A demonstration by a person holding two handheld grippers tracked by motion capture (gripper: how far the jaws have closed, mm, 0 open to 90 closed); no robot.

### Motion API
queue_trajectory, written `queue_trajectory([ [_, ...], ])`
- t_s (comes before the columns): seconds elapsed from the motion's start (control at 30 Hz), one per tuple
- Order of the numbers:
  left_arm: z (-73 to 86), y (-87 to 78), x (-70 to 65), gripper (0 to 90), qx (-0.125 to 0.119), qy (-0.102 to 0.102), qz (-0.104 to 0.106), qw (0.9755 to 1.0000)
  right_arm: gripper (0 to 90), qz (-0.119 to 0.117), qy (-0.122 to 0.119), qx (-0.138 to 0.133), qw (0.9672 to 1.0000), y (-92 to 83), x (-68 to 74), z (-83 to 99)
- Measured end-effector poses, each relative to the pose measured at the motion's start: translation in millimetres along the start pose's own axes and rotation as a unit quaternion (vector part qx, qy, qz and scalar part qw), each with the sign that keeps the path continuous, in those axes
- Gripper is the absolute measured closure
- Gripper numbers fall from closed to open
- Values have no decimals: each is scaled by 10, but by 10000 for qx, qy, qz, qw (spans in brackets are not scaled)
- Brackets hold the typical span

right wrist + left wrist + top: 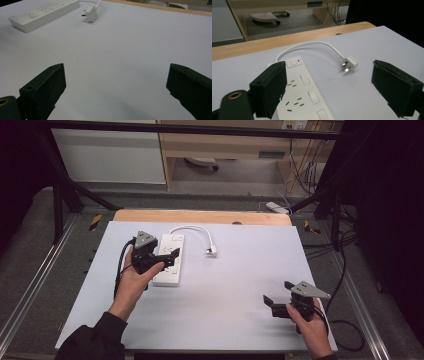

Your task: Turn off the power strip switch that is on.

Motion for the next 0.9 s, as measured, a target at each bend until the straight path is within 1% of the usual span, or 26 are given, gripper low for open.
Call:
queue_trajectory([
  [0.03,2,11,-1,147,11,-2,-20,10000,29,0,0,0,10000,0,0,0],
  [0.17,17,43,-11,235,90,-47,-18,9999,30,-3,5,4,10000,0,0,0],
  [0.23,22,54,-13,293,108,-49,-22,9999,30,-1,0,11,10000,0,-1,2],
  [0.27,25,59,-9,293,118,-33,-35,9999,30,-1,0,11,10000,0,-1,2],
  [0.3,27,66,-11,348,116,-31,-27,9999,30,-1,0,5,10000,-1,-2,0],
  [0.4,42,93,-21,414,142,-13,52,9999,30,0,13,-22,10000,-5,-3,-6],
  [0.47,51,109,-18,445,154,-3,17,9999,30,1,30,-29,10000,-6,-2,-8],
  [0.5,55,116,-20,468,158,-17,32,9999,30,3,25,-26,10000,-6,-3,-7],
  [0.53,56,123,-19,468,151,-37,30,9999,30,3,25,-26,10000,-6,-3,-7],
  [0.57,59,129,-20,497,161,-47,44,9998,30,6,32,-28,10000,-4,-4,-7],
  [0.67,57,139,-20,519,146,-53,55,9999,30,4,22,-37,10000,0,-6,-10],
  [0.7,57,140,-19,551,145,-52,53,9999,30,7,28,-37,10000,-2,-6,-10],
  [0.73,57,141,-19,563,142,-57,59,9999,30,9,29,-34,10000,-2,-6,-9],
  [0.8,60,140,-14,571,151,-54,52,9999,30,13,24,-43,10000,-2,-8,-11],
  [0.9,68,144,-14,607,176,-66,61,9998,30,14,37,-30,10000,-2,-9,-8],
])
Point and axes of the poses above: each handheld gripper's, and its own axes: y roughly forward along the jaws, z roughly out of its underside, x roughly to its left, the point moved 8 cm from there along y, roughly forward along the jaws, and after that the axes turned 12 degrees about y, right-handed, at the moved point
